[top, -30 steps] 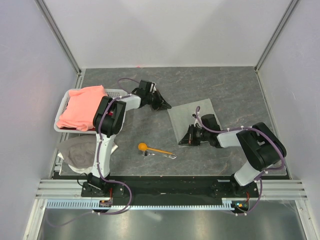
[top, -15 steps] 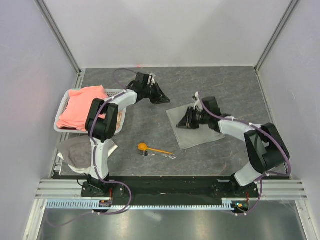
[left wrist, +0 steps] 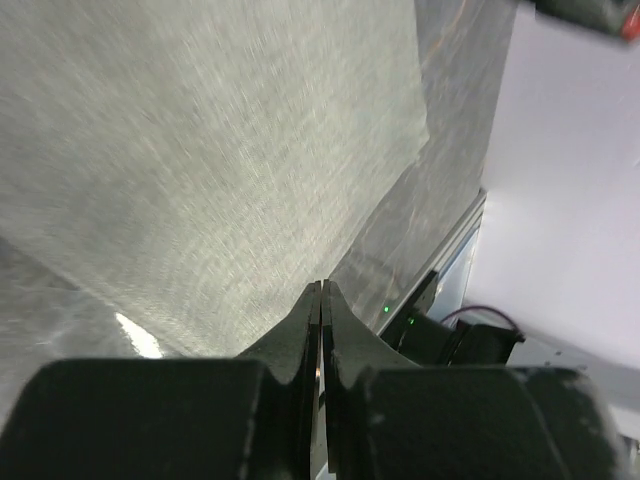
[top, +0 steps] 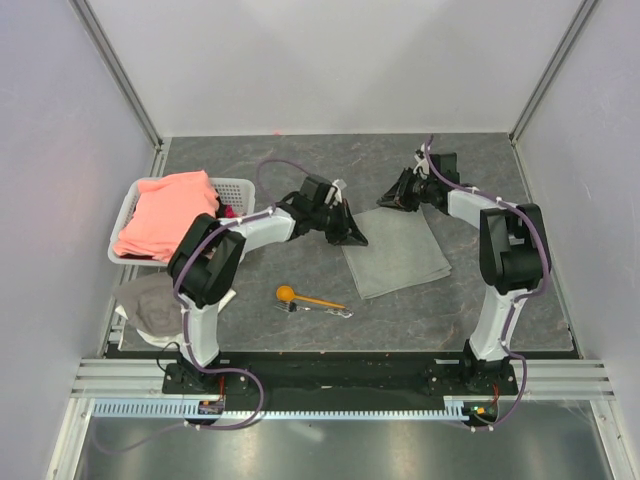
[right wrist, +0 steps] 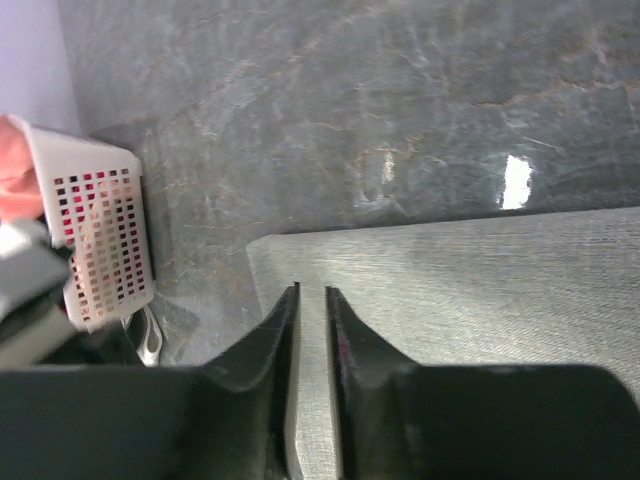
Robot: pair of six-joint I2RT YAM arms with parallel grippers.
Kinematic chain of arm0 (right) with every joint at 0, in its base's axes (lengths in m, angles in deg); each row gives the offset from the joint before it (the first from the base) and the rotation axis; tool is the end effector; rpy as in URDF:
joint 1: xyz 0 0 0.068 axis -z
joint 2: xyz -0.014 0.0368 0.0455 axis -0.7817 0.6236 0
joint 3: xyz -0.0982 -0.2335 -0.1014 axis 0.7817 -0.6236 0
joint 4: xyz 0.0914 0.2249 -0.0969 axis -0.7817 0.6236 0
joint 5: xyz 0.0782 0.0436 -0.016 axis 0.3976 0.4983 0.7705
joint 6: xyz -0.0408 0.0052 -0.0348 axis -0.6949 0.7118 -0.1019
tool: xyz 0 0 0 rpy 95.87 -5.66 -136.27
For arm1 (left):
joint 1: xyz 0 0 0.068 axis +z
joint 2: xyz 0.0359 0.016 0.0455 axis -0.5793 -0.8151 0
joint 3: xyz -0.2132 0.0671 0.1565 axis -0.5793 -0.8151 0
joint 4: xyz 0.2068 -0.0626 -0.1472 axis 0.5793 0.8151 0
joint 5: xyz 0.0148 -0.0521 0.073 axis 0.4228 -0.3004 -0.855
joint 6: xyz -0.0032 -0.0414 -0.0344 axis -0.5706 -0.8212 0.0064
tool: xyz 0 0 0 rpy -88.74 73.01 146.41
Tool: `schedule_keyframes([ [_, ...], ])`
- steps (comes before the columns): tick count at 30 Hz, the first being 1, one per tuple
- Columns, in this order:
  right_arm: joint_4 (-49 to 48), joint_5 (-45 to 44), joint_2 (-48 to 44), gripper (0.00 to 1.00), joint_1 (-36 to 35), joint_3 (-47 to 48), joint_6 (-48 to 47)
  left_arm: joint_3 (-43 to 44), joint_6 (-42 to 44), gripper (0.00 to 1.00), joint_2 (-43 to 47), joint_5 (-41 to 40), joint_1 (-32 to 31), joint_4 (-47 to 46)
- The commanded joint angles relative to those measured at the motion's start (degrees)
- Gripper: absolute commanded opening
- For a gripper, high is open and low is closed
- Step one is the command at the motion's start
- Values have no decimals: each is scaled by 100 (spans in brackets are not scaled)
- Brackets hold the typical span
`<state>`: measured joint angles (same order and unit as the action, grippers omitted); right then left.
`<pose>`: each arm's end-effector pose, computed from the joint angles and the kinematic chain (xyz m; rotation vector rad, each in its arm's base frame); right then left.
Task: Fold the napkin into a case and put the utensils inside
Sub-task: Smooth out the rectangle-folded napkin at the center of the board.
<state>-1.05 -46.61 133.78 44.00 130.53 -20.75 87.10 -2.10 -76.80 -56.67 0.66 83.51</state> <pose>0.4135 0.0739 0.1808 0.2615 2.3659 1.0623 0.3415 -0.2603 0.1785 -0.0164 2.5916 -1.3282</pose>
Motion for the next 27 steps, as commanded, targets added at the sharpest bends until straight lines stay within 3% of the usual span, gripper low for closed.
schedule_keyframes([
  [1, -61, 263, 314, 19, 21, 233, -46, -139, -162, 6, -179, 86, -261, -474],
  [11, -913, 544, 868, 17, 232, -40, 15, -921, -162, 6, -347, 289, -516, -966],
  [27, -1090, 984, 2037, 17, 680, 794, -11, -2135, -294, 6, -118, -1, -542, -1195],
])
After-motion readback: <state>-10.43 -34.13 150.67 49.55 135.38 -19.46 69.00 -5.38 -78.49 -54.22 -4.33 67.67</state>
